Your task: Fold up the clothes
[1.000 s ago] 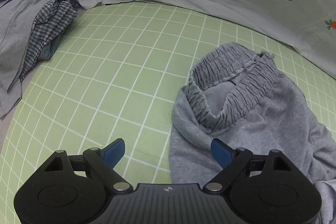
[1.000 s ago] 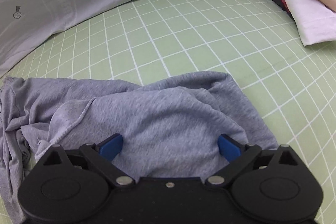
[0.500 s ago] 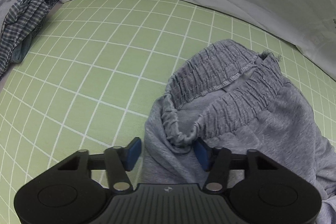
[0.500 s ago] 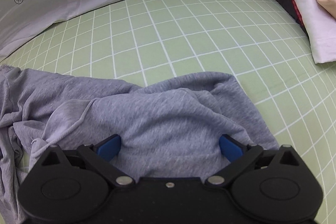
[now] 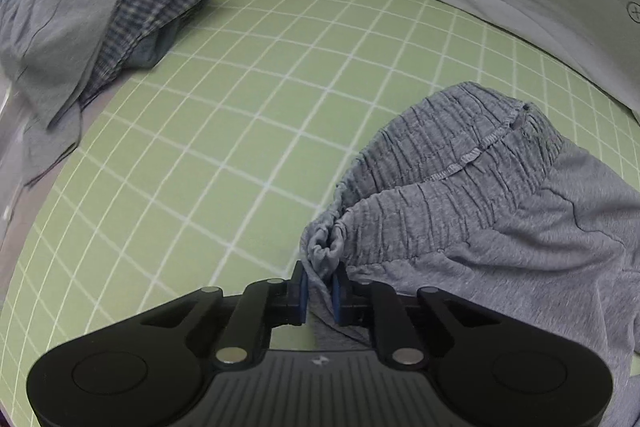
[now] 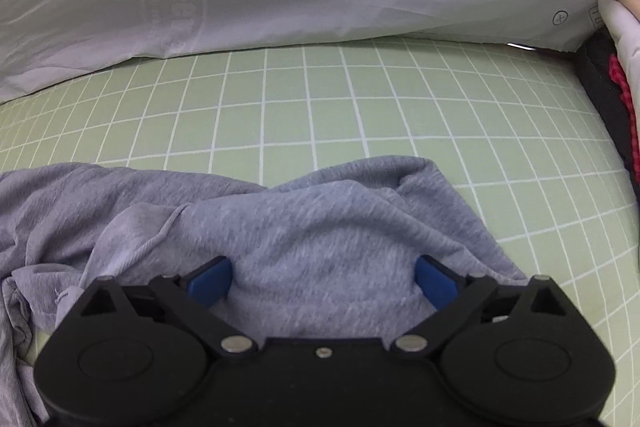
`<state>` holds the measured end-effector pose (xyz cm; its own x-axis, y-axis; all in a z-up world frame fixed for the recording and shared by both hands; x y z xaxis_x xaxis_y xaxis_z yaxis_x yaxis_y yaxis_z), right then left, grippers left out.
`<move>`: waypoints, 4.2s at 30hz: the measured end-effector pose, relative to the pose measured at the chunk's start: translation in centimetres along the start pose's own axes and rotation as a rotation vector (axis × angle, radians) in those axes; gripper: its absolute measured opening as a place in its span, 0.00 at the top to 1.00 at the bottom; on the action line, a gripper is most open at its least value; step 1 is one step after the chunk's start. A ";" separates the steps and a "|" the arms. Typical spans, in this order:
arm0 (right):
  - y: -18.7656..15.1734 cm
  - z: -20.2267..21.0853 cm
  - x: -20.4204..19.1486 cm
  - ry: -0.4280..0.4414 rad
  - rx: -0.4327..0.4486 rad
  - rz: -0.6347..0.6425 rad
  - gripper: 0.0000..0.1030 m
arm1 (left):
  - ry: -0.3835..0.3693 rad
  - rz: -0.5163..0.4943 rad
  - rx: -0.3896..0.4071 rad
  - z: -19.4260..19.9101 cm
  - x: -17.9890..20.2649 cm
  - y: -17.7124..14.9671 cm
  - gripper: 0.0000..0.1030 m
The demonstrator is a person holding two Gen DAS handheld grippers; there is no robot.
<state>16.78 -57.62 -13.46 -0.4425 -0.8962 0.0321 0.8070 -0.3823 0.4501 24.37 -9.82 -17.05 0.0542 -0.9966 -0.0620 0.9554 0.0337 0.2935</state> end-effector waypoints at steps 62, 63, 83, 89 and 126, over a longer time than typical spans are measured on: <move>-13.0 16.4 16.7 -0.214 0.307 -0.325 0.16 | 0.056 0.390 0.106 9.0 -13.9 -12.1 0.30; -12.6 15.3 15.3 -0.158 0.292 -0.311 0.16 | 0.062 0.403 0.109 9.2 -13.7 -12.1 0.28; -11.5 15.7 2.8 0.189 0.256 -0.066 0.96 | -0.009 0.136 0.088 9.6 -4.4 -9.8 0.22; -17.6 16.3 9.1 -0.037 0.129 -0.096 0.97 | -0.045 0.040 0.084 10.5 -2.0 -12.3 0.22; -0.1 -2.5 0.3 -0.032 0.008 0.066 0.58 | -0.089 -0.037 -0.041 -1.1 -0.1 1.0 0.33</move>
<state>17.53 -58.43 -15.69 -0.4004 -0.9119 0.0904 0.8320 -0.3204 0.4530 25.65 -9.58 -17.77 -0.0060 -0.9999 0.0131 0.9674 -0.0025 0.2532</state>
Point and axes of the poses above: each gripper's, at about its wrist camera, not at the fingertips, and z roughly against the way its jaws point, x to its right, y to its top, the point moved 6 cm from there along -z, roughly the way its jaws point, and after that the axes turned 5 degrees about -x, right-handed, at the moved point
